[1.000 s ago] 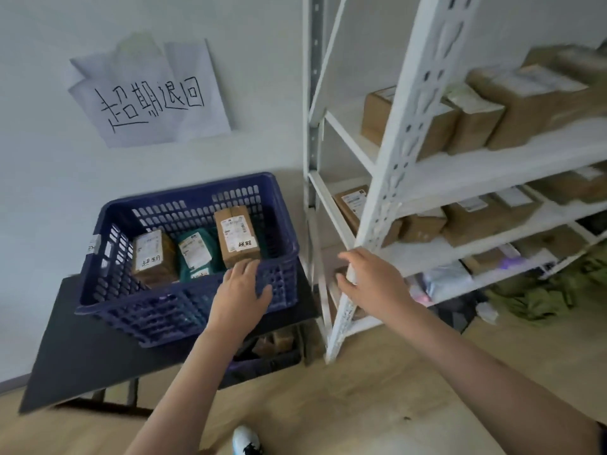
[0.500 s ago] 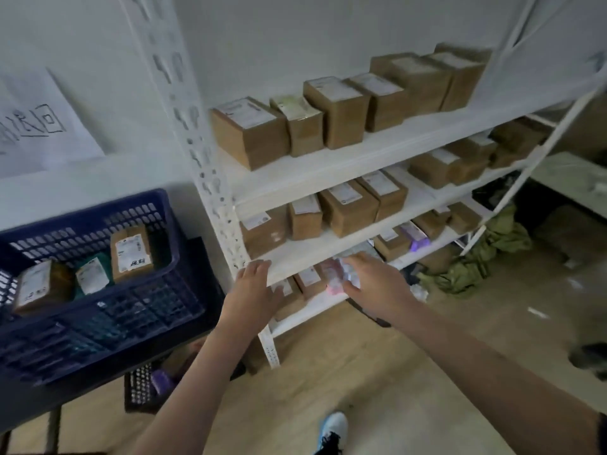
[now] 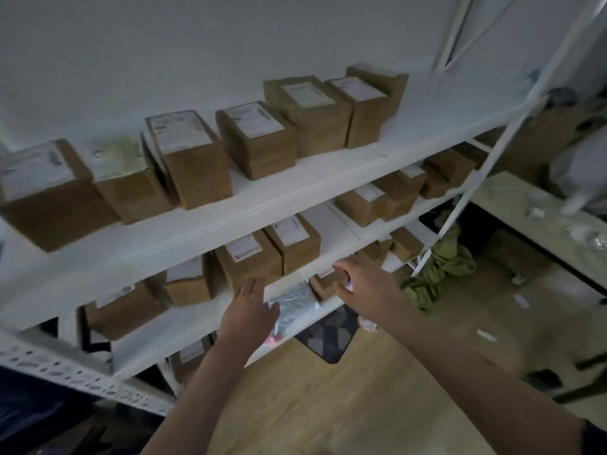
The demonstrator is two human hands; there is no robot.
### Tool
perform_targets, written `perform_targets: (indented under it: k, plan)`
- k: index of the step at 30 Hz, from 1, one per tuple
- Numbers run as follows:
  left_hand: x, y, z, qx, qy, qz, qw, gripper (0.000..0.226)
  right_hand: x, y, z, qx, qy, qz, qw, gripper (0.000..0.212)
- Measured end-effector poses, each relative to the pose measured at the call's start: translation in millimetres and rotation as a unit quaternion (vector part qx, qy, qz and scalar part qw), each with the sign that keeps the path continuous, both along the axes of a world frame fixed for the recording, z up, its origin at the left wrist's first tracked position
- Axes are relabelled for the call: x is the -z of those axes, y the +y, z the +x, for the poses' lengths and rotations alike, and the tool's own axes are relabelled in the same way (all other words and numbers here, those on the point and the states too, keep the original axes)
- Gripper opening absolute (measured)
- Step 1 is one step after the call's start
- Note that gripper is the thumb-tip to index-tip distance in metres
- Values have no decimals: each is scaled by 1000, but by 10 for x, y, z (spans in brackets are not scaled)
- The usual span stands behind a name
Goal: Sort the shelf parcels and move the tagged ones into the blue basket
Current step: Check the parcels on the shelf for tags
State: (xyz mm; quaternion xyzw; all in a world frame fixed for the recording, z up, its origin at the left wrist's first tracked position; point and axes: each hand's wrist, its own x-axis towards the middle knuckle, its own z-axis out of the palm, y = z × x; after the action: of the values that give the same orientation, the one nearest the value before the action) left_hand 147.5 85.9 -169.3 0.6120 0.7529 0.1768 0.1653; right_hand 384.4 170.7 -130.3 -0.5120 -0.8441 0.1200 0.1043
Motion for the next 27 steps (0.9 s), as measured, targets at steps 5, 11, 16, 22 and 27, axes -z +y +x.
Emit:
perform_targets:
  k: [5,11,16,22,27]
  plan:
    - [-36,792,706,27,8,-3,1000,50,53,817,751,25,21,-6,999,31]
    - [40,1670,1511,0,7,0,1000,55,251,1835,1487,-1,25,-17,1000,40]
    - [96,2219,2127,-74,-26,-40,996,60,372,2575,1867,-47,-3,-69,997,49]
    - [222,2732,2398,-112,-42,-90,989,71,550,3300,1893,-79,-32,-138,987,47]
    - [445,3214,2324,-122,-39,-106,986,86,784,3718,1706,-91,-38,-152,983,45]
